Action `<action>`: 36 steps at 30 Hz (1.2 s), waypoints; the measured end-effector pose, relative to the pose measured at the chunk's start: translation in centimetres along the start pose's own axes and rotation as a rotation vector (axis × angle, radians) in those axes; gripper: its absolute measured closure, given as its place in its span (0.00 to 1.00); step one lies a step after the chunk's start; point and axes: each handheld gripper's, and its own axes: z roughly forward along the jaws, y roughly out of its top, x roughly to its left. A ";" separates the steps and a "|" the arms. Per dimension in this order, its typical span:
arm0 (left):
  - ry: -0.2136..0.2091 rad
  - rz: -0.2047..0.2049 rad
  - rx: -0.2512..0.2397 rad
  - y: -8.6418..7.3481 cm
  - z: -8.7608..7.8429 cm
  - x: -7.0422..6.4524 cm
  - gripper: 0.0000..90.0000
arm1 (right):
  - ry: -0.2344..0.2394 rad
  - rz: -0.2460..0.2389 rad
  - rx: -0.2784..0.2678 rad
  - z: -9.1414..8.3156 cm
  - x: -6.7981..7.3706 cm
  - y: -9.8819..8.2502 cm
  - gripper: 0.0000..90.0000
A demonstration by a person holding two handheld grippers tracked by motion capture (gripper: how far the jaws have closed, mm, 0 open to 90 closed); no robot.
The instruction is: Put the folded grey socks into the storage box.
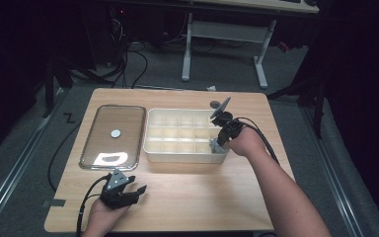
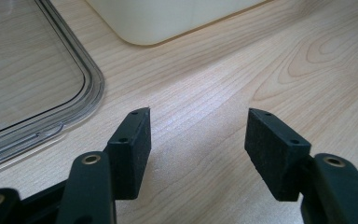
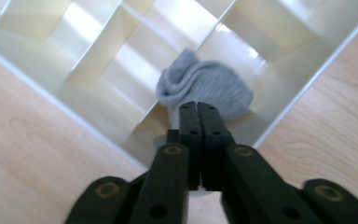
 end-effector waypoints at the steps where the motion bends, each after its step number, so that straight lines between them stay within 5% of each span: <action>1: 0.000 0.000 0.001 0.0 0.0 0.0 0.46 | -0.006 0.008 0.001 0.1 0.0 0.1 1.00; 20: -0.004 0.005 0.009 0.0 0.1 -0.1 0.46 | -0.055 0.019 0.123 4.0 0.4 1.0 1.00; 26: -0.003 0.006 0.013 -0.1 0.2 -0.1 0.46 | -0.030 0.027 0.083 2.6 0.1 0.6 1.00; 30: -0.001 0.009 0.015 -0.1 0.2 -0.2 0.46 | -0.010 0.021 -0.002 1.2 0.3 0.7 1.00; 36: 0.002 0.010 0.017 -0.1 0.2 -0.2 0.46 | -0.042 0.008 0.072 3.8 0.6 1.1 1.00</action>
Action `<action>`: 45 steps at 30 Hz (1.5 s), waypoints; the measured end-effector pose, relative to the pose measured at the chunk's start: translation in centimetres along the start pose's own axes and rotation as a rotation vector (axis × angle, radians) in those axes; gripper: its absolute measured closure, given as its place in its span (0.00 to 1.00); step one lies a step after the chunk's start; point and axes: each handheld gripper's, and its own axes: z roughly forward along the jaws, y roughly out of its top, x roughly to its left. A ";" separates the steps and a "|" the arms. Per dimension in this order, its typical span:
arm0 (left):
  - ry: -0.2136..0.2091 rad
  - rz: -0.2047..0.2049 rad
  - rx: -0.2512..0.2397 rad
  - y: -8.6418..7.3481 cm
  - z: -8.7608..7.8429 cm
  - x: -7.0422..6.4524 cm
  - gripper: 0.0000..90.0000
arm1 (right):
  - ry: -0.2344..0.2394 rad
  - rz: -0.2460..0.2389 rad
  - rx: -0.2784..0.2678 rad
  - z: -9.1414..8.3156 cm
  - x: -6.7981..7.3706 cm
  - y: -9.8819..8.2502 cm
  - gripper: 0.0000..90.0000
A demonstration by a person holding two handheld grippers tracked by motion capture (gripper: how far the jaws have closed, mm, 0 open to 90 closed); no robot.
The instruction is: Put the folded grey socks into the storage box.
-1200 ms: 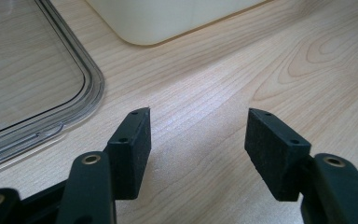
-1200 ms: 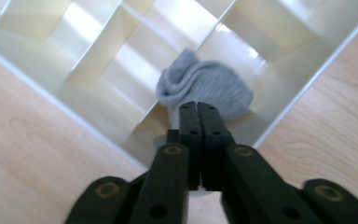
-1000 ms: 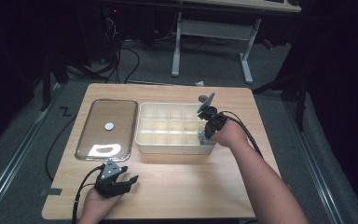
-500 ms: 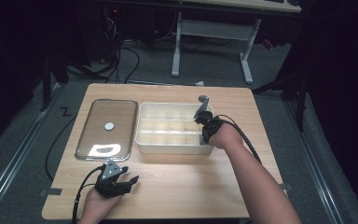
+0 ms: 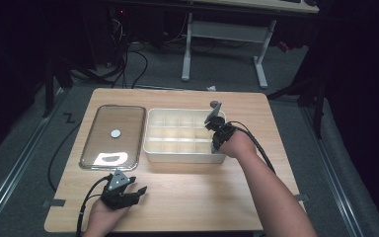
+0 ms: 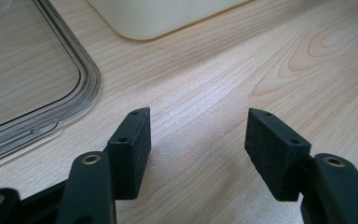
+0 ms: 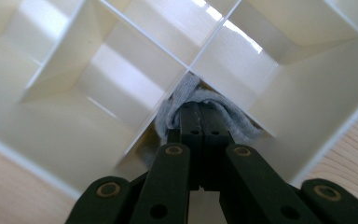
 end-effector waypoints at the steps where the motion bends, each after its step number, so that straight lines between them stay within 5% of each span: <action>1: 0.000 0.000 0.001 0.0 0.0 0.0 0.46 | 0.007 0.012 0.011 0.2 0.0 0.1 1.00; 13: -0.004 0.006 0.005 0.0 0.0 -0.1 0.46 | -0.023 -0.011 0.027 1.3 0.2 0.4 1.00; 14: -0.005 0.005 0.005 0.0 0.0 -0.1 0.46 | -0.022 0.014 0.031 1.2 0.4 0.4 1.00; 24: -0.004 0.001 0.002 0.0 0.1 0.0 0.46 | -0.001 0.053 -0.058 -1.6 -0.7 -0.8 0.98; 45: -0.004 0.005 0.004 0.0 0.0 0.0 0.46 | 0.072 0.093 -0.148 -2.7 -1.4 -2.7 0.85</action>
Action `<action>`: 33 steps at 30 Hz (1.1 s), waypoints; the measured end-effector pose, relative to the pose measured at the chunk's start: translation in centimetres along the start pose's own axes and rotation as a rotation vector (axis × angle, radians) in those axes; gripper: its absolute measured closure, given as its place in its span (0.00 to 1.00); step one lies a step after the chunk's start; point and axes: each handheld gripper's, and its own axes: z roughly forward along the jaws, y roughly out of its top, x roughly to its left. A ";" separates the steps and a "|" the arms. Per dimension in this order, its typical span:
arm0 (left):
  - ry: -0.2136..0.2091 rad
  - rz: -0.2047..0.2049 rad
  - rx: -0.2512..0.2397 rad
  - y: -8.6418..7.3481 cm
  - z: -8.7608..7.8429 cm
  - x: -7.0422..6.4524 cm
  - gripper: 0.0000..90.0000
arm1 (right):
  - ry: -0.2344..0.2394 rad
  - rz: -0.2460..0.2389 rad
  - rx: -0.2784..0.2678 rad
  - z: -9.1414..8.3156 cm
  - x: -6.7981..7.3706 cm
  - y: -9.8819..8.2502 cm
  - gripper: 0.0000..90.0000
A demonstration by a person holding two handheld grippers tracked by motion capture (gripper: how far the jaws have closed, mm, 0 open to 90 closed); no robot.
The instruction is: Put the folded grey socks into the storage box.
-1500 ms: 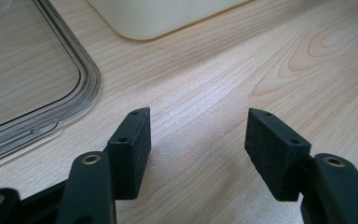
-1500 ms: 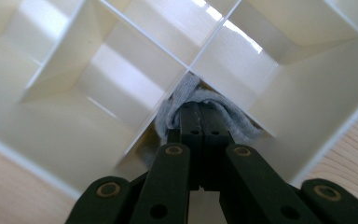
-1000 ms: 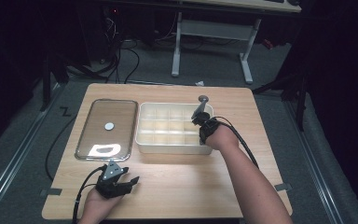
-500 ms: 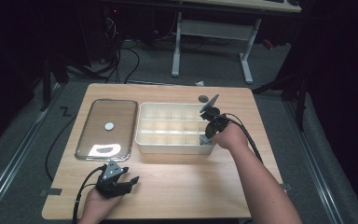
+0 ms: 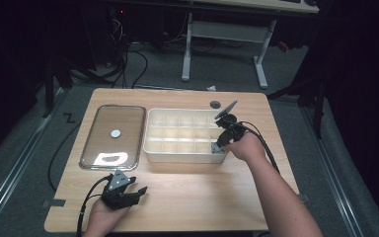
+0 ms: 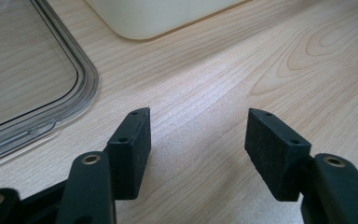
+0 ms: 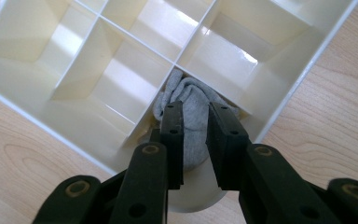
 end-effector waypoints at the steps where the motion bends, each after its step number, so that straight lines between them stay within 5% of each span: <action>1: 0.000 0.000 0.000 0.0 0.0 0.0 0.46 | -0.002 0.012 0.004 -0.1 0.1 -0.1 0.84; 15: -0.002 0.001 0.002 0.0 0.0 0.0 0.46 | -0.018 -0.006 -0.108 -1.2 0.3 -1.8 0.72; 33: -0.002 -0.005 -0.004 0.0 0.0 0.0 0.46 | -0.049 -0.028 -0.338 -2.8 1.9 -6.2 0.66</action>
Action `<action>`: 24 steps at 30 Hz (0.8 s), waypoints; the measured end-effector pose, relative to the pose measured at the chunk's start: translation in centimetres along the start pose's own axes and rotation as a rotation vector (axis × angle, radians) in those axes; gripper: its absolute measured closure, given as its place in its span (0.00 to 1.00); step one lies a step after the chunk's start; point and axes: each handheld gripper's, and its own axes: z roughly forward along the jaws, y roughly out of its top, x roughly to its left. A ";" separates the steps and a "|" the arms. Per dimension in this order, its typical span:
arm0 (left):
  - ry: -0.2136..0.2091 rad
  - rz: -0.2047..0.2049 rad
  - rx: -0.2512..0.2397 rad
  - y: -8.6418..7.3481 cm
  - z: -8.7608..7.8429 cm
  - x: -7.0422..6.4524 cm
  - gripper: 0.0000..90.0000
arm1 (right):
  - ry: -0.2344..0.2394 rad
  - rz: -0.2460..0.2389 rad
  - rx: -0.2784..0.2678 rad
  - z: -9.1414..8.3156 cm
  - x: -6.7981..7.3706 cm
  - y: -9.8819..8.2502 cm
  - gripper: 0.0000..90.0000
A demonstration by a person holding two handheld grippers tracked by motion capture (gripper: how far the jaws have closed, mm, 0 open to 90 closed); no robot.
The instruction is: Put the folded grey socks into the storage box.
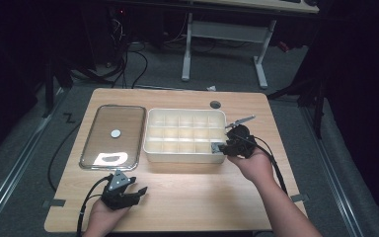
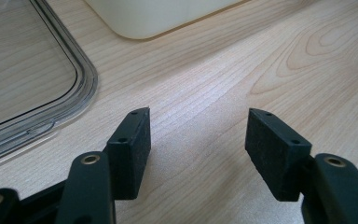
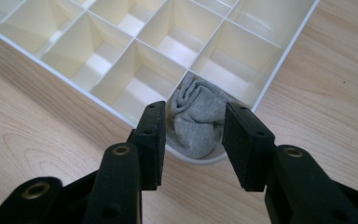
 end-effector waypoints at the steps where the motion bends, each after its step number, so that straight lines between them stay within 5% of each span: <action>1: -0.002 0.000 0.002 0.0 0.0 0.0 0.46 | 0.011 0.006 -0.020 -0.2 0.1 -0.3 0.66; 13: -0.008 -0.027 -0.024 -0.1 -0.3 0.1 0.46 | 0.055 0.040 -0.145 -1.0 1.2 -4.8 0.64; 24: -0.012 -0.027 -0.044 0.0 -0.6 -0.4 0.46 | 0.035 0.044 -0.228 0.1 2.5 -9.5 0.62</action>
